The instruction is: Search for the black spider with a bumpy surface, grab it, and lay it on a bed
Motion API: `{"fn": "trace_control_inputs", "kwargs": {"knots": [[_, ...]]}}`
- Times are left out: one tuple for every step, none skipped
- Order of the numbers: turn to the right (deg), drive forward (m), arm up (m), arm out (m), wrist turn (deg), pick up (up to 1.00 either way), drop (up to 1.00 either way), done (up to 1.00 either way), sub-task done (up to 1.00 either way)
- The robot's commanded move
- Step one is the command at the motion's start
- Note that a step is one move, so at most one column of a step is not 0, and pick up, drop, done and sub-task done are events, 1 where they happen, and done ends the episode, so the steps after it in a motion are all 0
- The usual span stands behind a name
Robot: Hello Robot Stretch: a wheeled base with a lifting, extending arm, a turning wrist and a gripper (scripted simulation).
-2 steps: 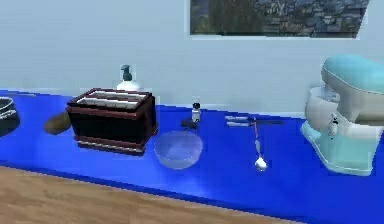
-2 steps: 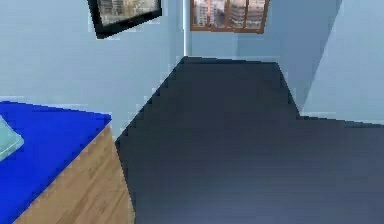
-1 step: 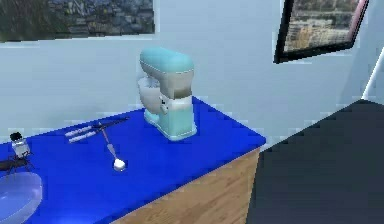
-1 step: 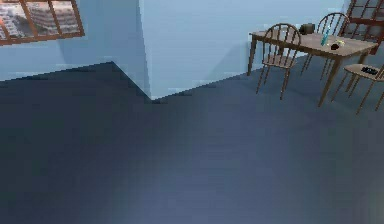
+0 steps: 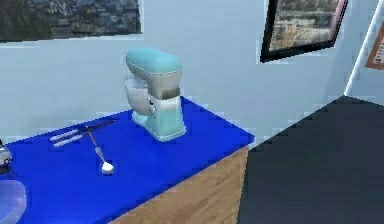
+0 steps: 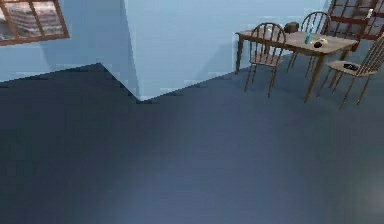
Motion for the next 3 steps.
{"fn": "trace_control_inputs", "kwargs": {"knots": [[0.0,0.25,0.0,0.0,0.0,0.0,0.0,0.0,0.0],[-45.0,0.0,0.0,0.0,0.0,0.0,0.0,0.0,0.0],[-45.0,0.0,0.0,0.0,0.0,0.0,0.0,0.0,0.0]]}}
